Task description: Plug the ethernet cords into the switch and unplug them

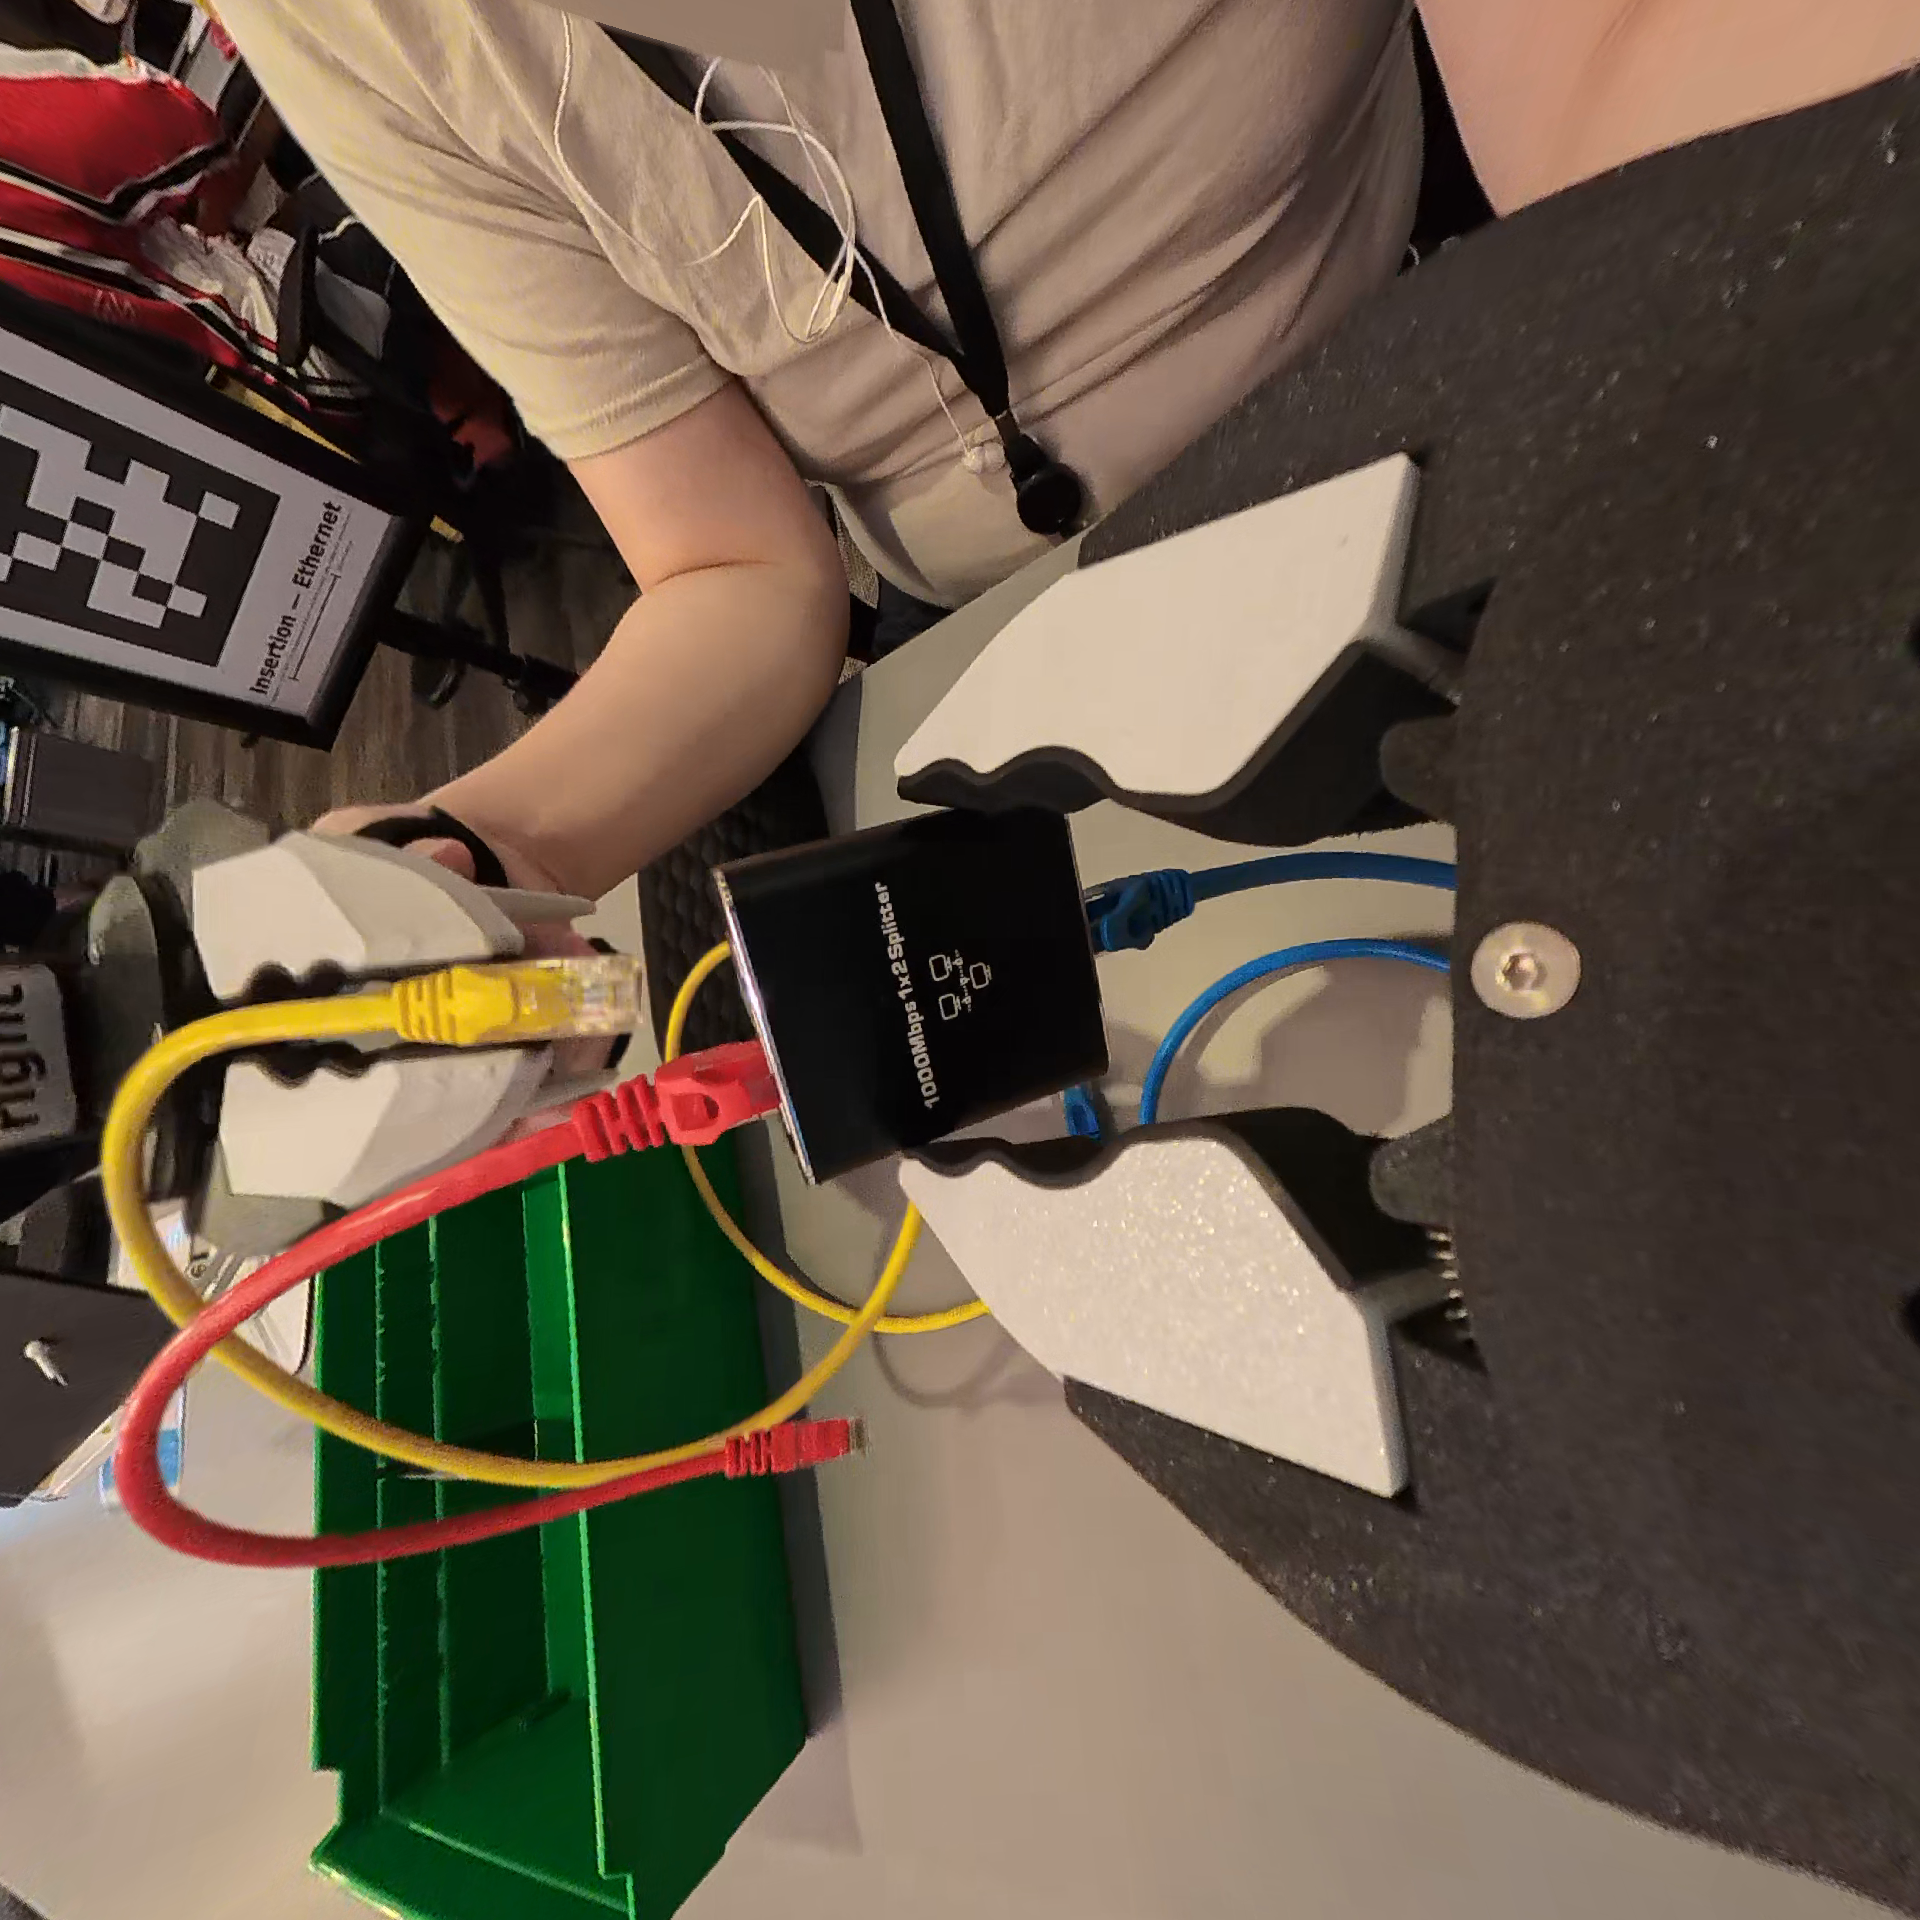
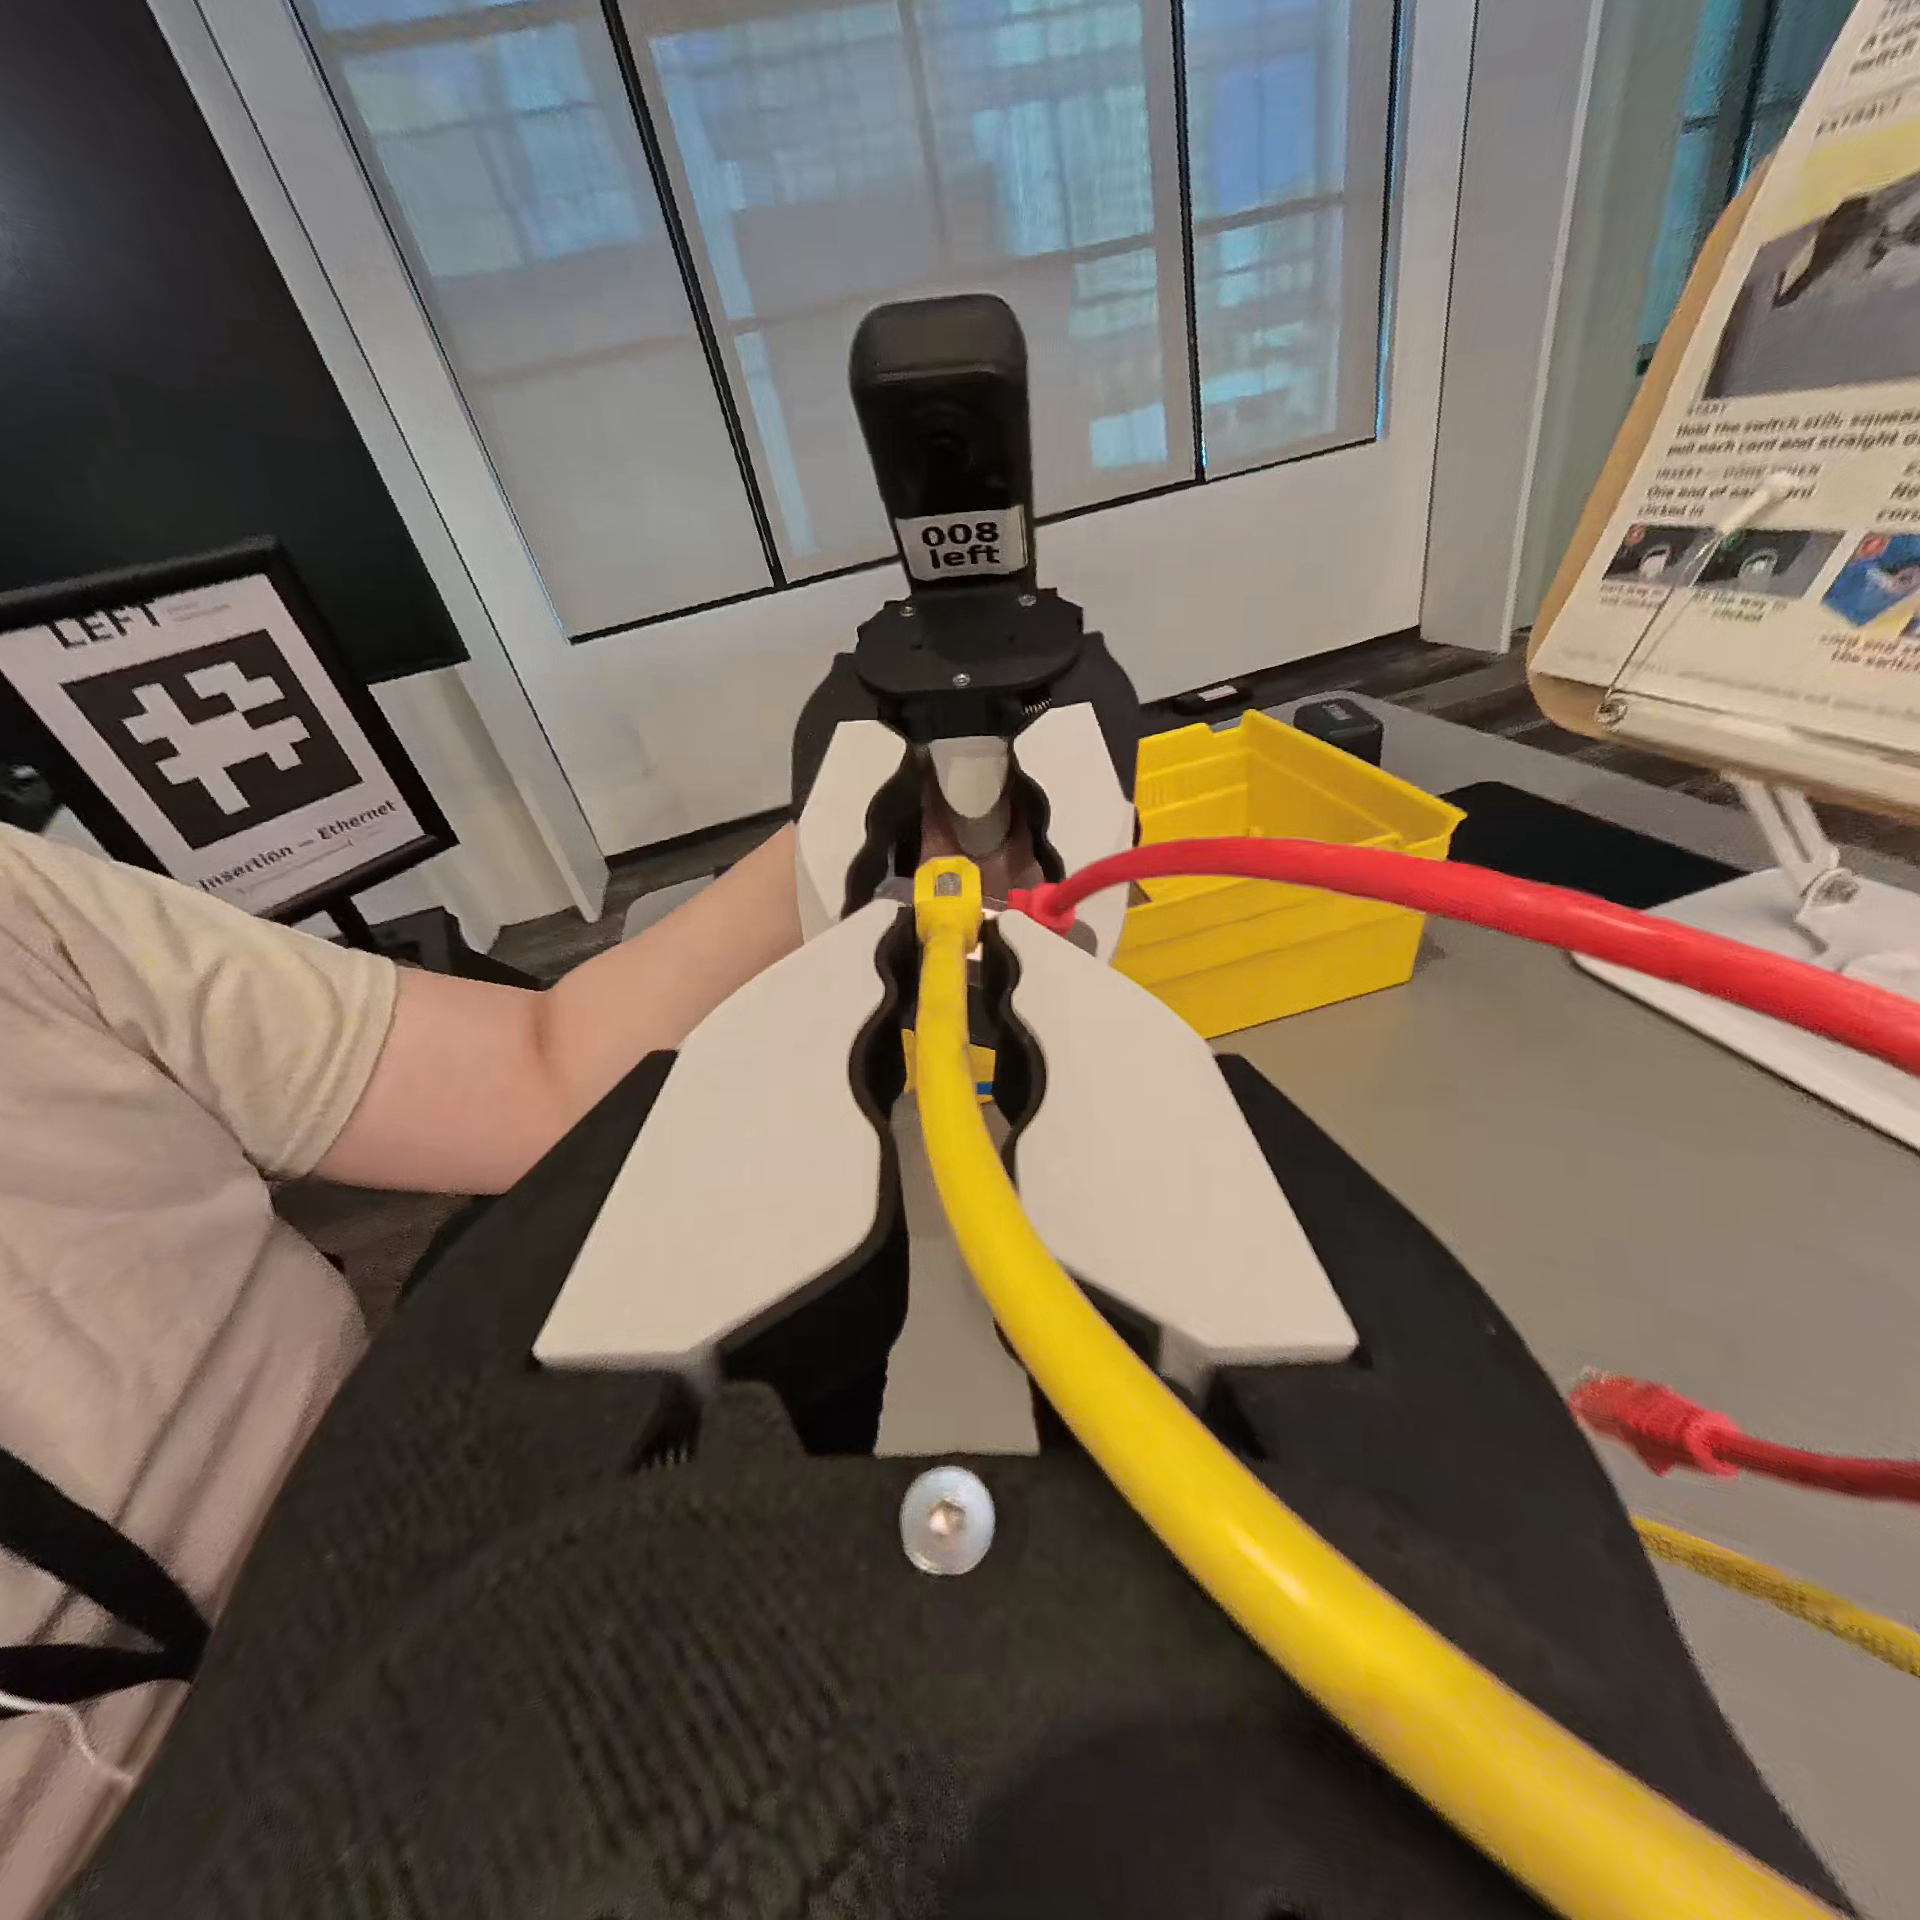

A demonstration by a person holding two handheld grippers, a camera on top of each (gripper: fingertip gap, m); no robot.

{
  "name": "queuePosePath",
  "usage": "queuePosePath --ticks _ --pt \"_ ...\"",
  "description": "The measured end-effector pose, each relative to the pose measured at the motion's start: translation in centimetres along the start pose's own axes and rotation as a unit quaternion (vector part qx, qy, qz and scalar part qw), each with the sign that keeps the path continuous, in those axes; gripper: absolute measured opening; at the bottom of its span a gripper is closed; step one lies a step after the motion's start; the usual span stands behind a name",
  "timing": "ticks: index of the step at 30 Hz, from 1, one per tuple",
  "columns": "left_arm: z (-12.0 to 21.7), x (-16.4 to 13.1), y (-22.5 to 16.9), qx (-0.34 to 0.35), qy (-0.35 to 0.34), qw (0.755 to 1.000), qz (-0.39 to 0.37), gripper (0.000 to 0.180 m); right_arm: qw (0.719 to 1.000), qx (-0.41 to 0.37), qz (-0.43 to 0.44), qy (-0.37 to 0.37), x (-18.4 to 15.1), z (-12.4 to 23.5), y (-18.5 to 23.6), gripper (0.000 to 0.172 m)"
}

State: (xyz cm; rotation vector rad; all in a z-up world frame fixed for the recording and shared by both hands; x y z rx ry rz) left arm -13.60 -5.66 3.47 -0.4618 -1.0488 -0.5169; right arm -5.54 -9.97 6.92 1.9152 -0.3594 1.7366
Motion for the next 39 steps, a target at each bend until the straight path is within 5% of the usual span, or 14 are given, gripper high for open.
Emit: queuePosePath --ticks 19,39 --pt "-2.1 -1.7 -0.7 -0.021 0.074 0.997 0.001 0.061 0.99 0.038 -0.086 0.102 -3.4 0.3 0.2 0.012" --pt "-2.9 -2.4 -0.2 -0.015 0.102 0.995 0.016 0.06 0.991 -0.01 -0.017 0.134 -4.0 0.4 -0.1 0.012"
Point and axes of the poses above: each gripper's, where its closed fingertips meet, z back along the fingers, x out of its top, y = z × x across the jaws, the point moved 3 cm from there along z, back along the fingers, and after that the axes turned 2 degrees about x, right-handed, at the moved point
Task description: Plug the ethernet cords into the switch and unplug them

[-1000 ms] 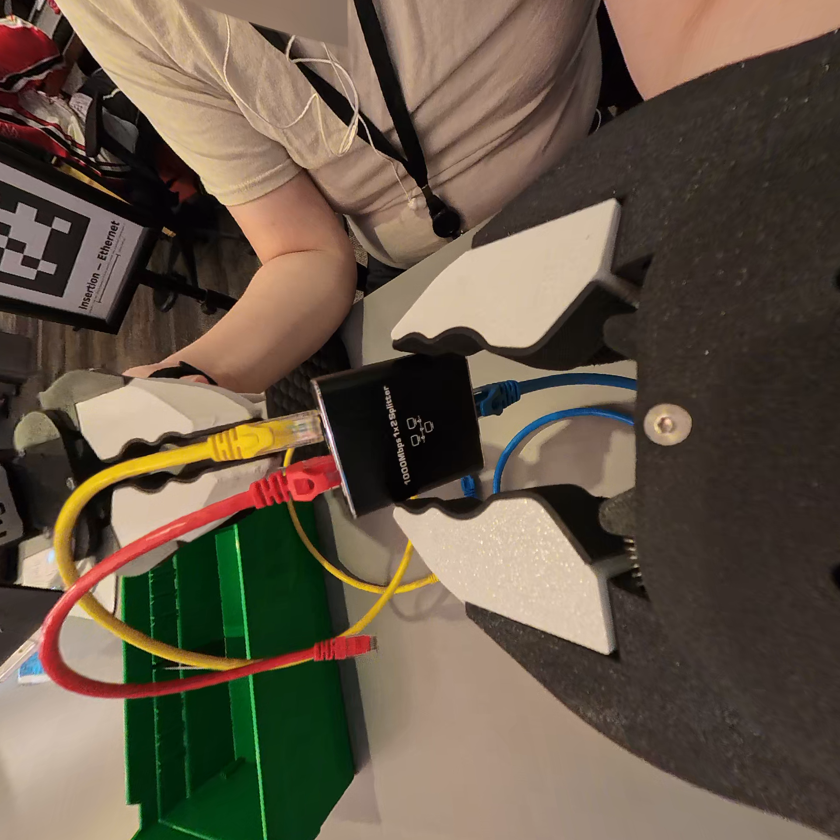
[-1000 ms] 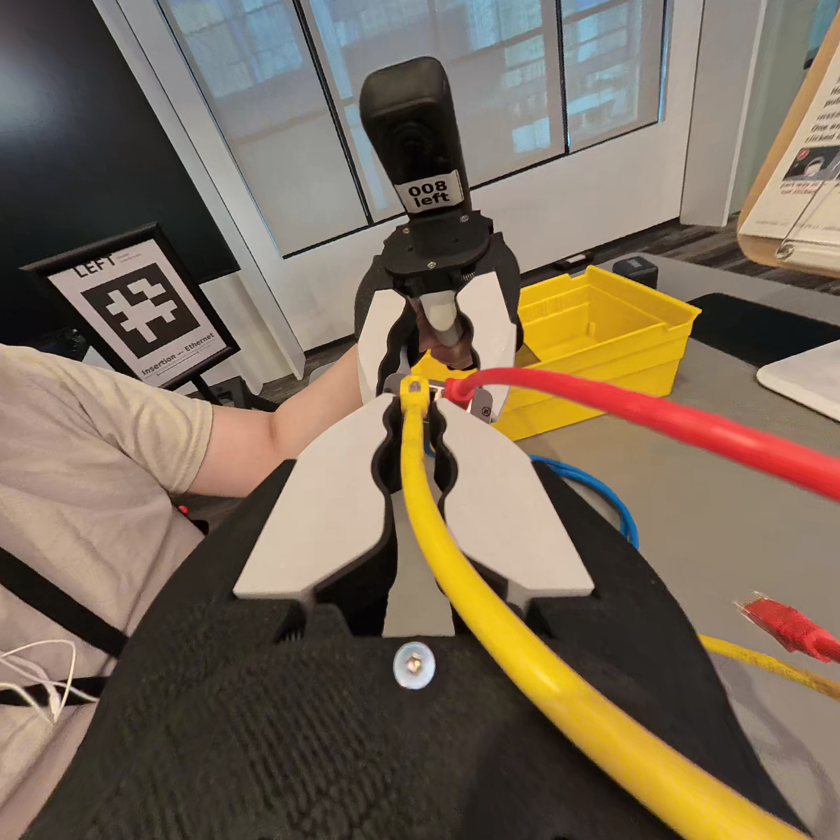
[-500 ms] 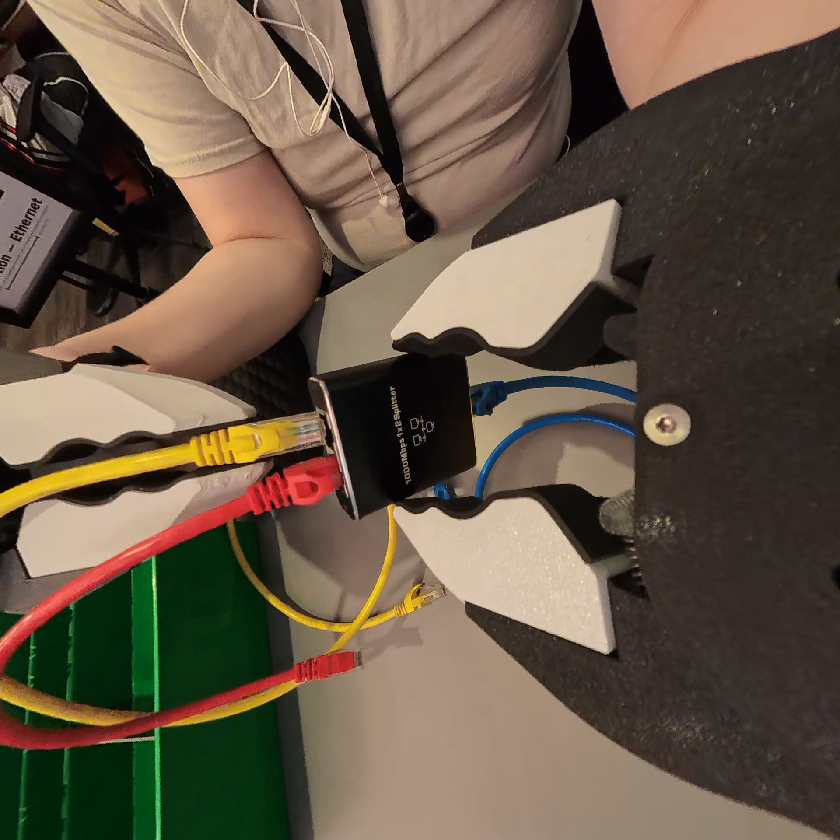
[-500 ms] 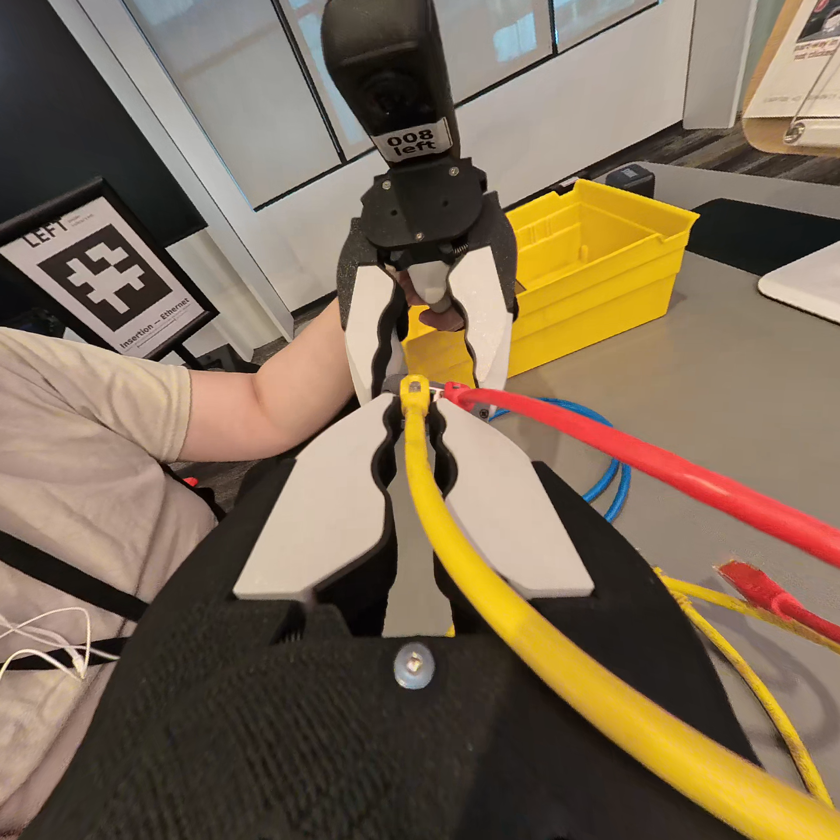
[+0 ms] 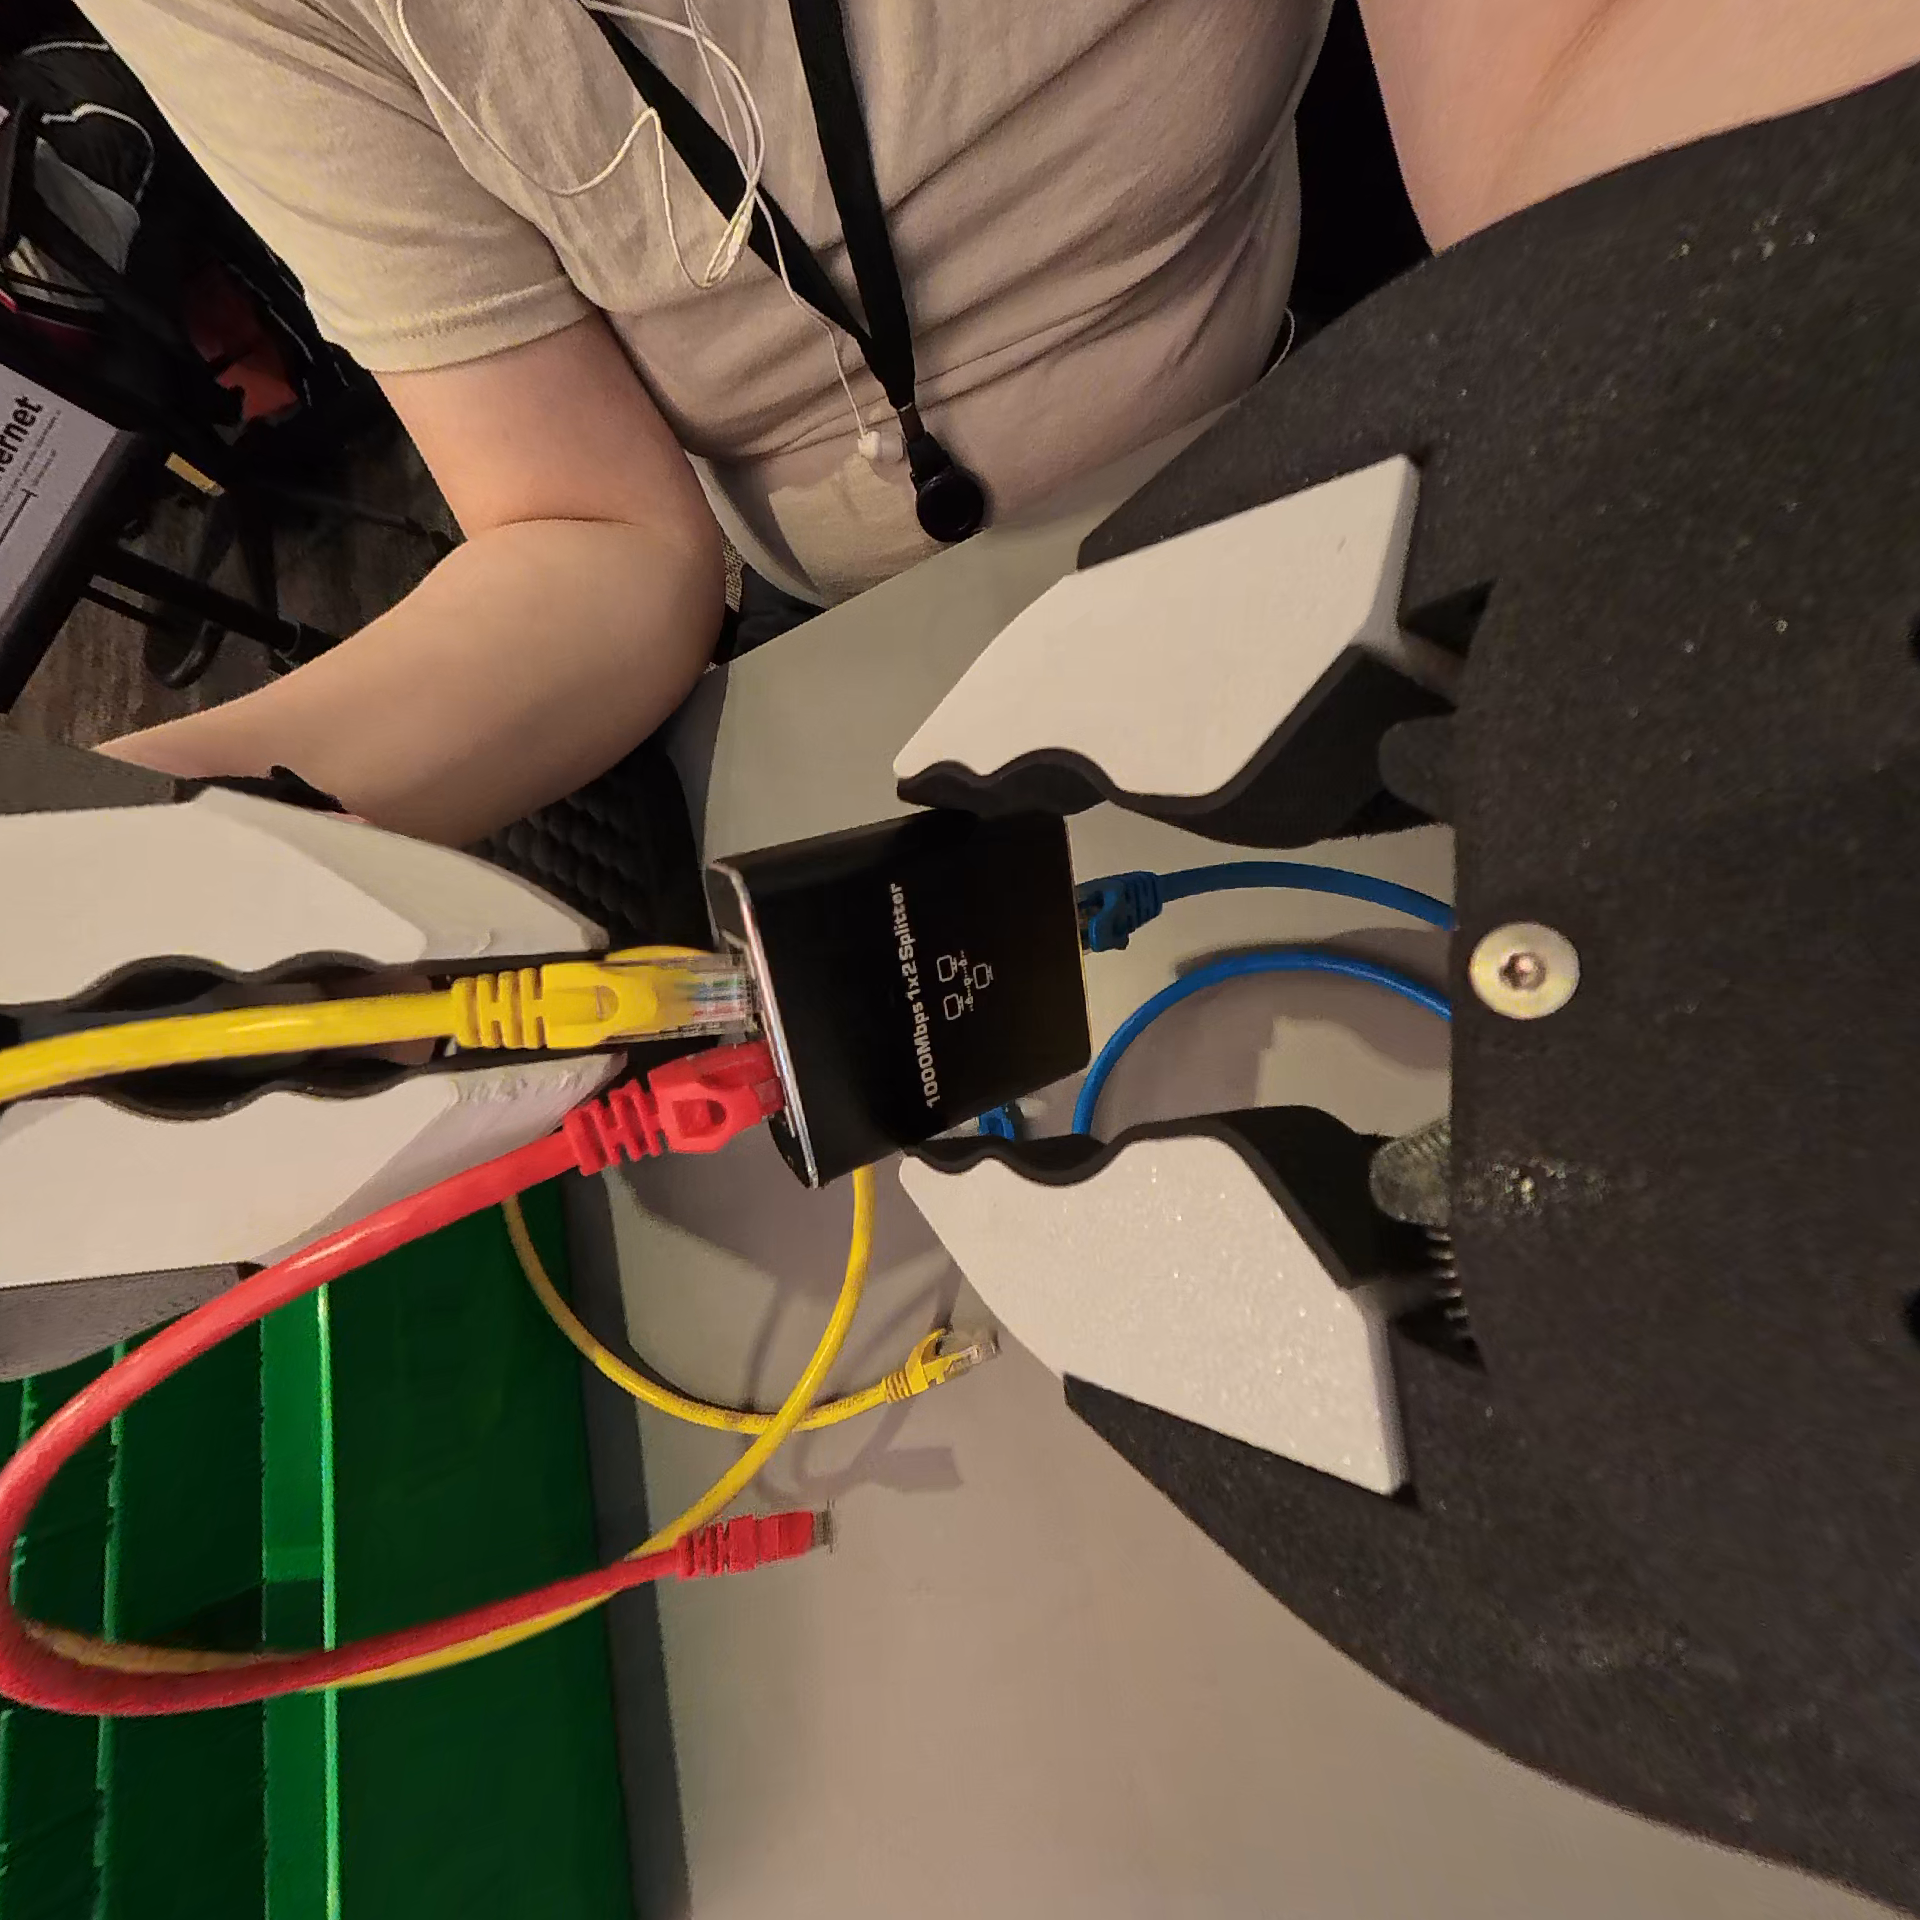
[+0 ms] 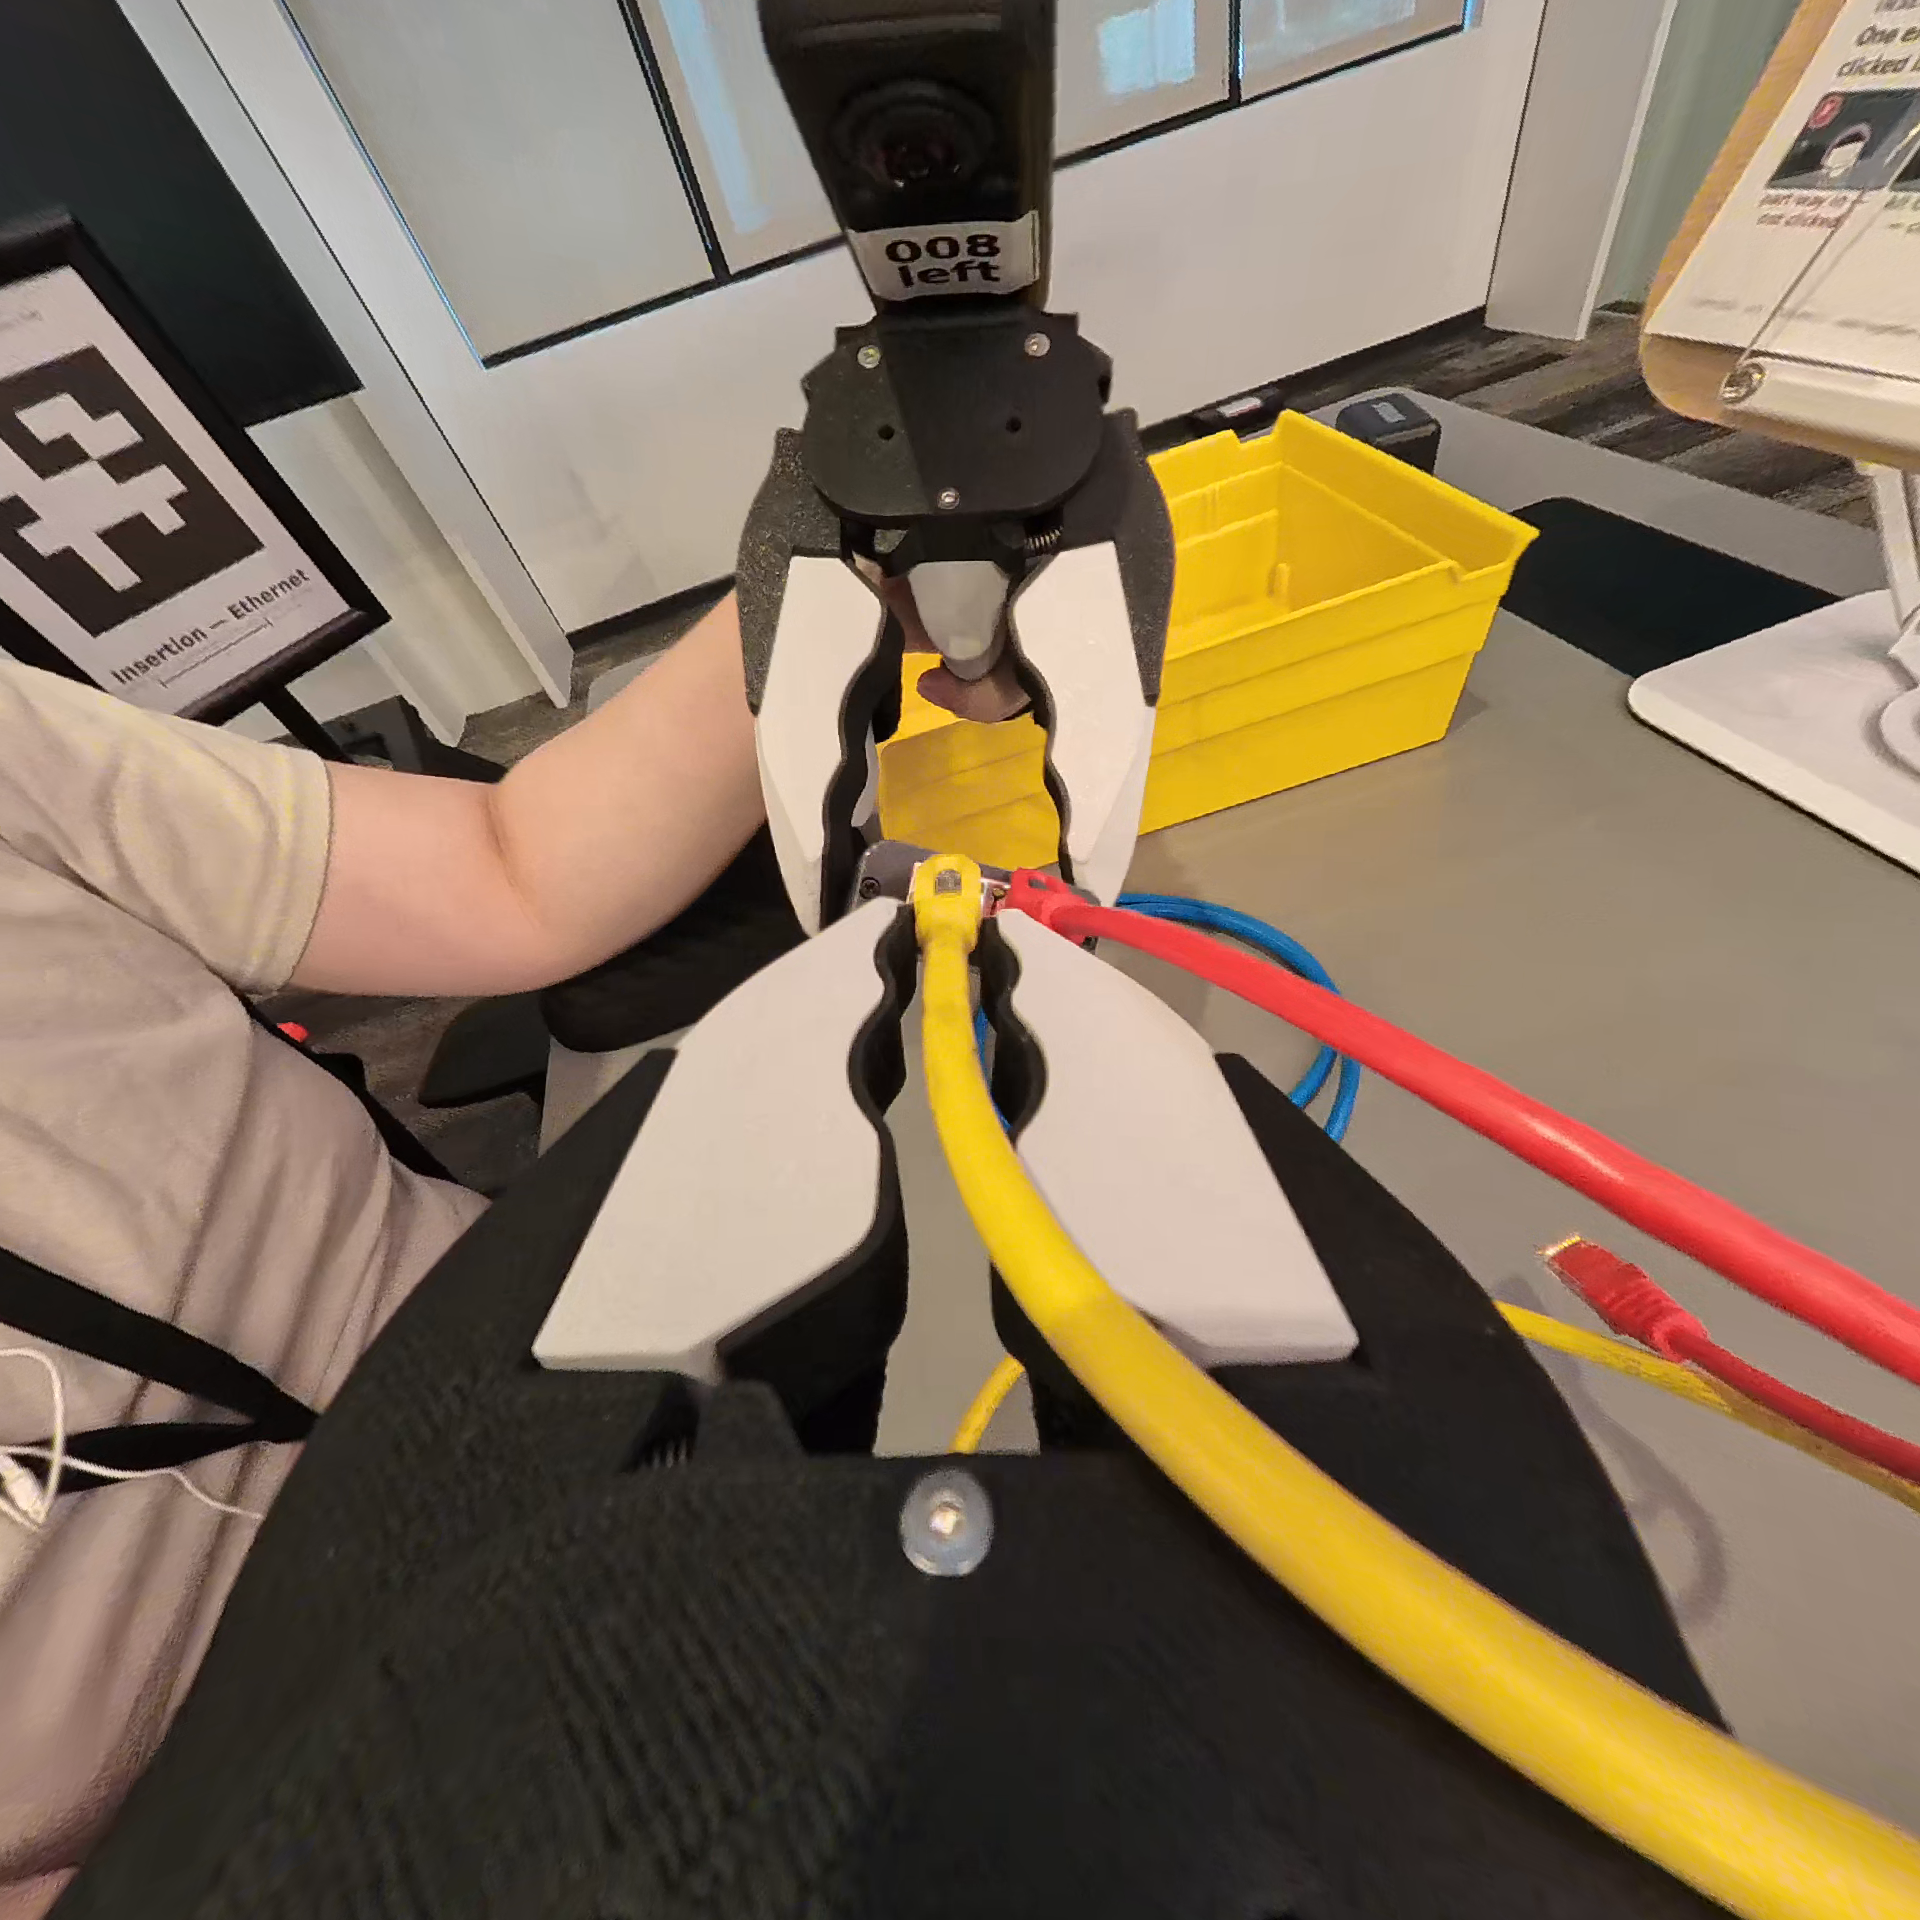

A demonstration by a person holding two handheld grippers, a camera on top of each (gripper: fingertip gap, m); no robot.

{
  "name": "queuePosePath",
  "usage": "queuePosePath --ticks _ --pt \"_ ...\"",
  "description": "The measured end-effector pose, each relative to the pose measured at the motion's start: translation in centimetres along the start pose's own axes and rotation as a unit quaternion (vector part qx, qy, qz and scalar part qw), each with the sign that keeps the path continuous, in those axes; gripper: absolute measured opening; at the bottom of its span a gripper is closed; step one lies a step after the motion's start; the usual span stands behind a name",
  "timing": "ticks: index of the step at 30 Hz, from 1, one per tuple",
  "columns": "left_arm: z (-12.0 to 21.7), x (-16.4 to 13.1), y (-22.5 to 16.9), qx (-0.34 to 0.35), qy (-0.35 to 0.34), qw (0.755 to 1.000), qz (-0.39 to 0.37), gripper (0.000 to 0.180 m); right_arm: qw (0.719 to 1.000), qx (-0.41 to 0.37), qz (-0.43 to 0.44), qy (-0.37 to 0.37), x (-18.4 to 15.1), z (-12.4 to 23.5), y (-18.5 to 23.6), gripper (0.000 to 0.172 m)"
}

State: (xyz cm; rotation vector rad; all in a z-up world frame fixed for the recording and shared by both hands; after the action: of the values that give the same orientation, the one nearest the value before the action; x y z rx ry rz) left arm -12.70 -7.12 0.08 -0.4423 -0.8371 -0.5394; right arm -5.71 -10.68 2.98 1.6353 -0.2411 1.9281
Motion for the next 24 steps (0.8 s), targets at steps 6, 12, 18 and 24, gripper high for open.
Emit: queuePosePath --ticks 6,12,18,24 --pt "-0.3 -0.2 0.0 -0.003 0.014 1.0 0.007 0.06 1.0 0.001 -0.005 0.016 -0.5 0.1 -0.1 0.012" --pt "-1.4 -0.8 0.3 0.006 0.058 0.998 0.014 0.06 0.998 0.004 -0.042 0.047 -1.7 0.1 -0.6 0.012" --pt "-1.8 -1.0 0.4 -0.001 0.063 0.998 0.014 0.06 0.996 0.019 -0.071 0.052 -2.2 0.1 -0.8 0.013" --pt "-1.7 -1.0 0.3 0.004 0.061 0.998 0.007 0.06 0.997 0.026 -0.067 0.041 -2.0 0.1 -0.8 0.013"
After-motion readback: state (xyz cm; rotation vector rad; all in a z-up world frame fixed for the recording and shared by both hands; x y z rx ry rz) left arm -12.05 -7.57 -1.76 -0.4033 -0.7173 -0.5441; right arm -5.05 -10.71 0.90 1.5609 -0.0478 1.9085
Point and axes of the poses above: each gripper's, where its closed fingertips meet, z back along the fingers, x out of its top, y = z × x across the jaws, the point moved 3 cm from there along z, back along the fingers, and after that the axes turned 2 degrees about x, right-handed, at the moved point
